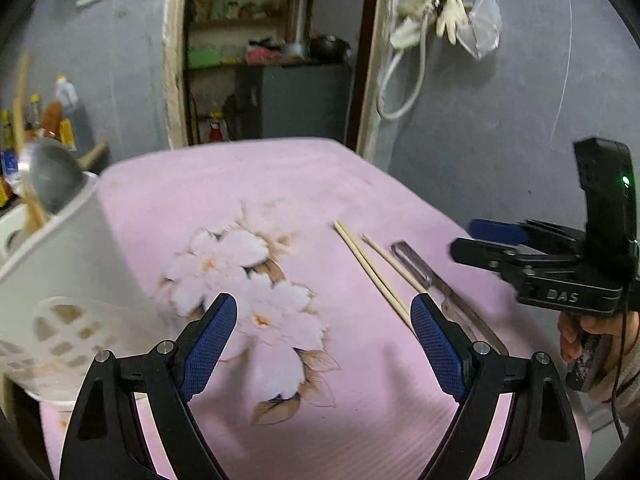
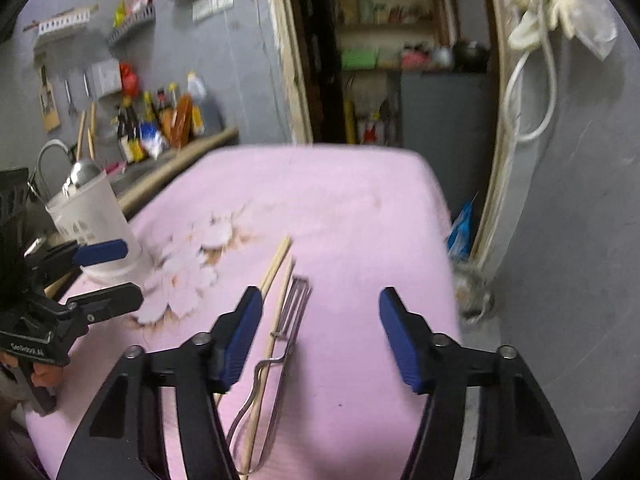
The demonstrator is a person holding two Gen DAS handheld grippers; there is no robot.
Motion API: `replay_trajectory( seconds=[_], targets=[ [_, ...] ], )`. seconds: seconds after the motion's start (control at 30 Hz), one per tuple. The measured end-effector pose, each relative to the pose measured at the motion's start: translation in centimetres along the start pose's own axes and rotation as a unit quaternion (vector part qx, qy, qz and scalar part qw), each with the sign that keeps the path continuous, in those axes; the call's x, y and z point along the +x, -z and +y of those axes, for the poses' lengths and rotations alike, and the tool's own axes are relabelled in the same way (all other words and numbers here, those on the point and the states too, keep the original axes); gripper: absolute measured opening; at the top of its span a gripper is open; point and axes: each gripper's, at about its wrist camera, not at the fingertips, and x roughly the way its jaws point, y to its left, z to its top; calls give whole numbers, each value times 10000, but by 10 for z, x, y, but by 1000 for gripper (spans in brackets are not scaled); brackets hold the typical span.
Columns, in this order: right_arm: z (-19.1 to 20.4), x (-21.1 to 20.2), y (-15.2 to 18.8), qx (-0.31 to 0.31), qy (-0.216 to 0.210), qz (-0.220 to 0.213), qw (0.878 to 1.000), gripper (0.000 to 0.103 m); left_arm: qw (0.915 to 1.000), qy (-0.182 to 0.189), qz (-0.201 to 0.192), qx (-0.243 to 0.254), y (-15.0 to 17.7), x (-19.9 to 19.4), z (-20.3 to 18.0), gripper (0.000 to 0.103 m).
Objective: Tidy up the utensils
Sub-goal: 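Withdraw both tools and move them over the peeler and chopsticks, then grasp the metal peeler with the right tool while the left grasps a chopstick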
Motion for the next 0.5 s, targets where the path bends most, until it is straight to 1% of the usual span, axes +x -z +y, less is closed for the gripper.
replay_trajectory(
  seconds=[0.03, 0.1, 0.17, 0.2, 0.27, 0.33, 0.4, 0.43, 0.5],
  targets=[
    [0, 4, 0, 4, -36, 79, 10000, 50, 9999, 64, 107, 29, 1, 6, -2, 82],
    [2, 16, -2, -22, -113, 307, 9995, 46, 9995, 169, 273, 70, -1, 13, -3, 74],
    [4, 25, -4, -74, -111, 458, 9989, 38, 9984, 292, 470, 66, -2, 25, -3, 61],
    [3, 30, -4, -88, -119, 539, 9984, 37, 9977, 364, 569, 29, -3, 30, -2, 57],
    [1, 37, -6, -66, -164, 658, 9977, 32, 9962, 483, 721, -72, -3, 38, 1, 52],
    [-1, 44, -8, -23, -250, 780, 9966, 31, 9941, 625, 860, -222, -4, 46, 5, 48],
    [-1, 48, -10, -71, -262, 837, 9961, 30, 9918, 740, 969, -371, -5, 53, 9, 41],
    [-1, 49, -10, -105, -268, 849, 9960, 27, 9903, 815, 1030, -451, -7, 58, 11, 39],
    [1, 50, -11, -189, -304, 888, 9954, 17, 9879, 924, 1113, -552, -9, 64, 13, 35]
  ],
)
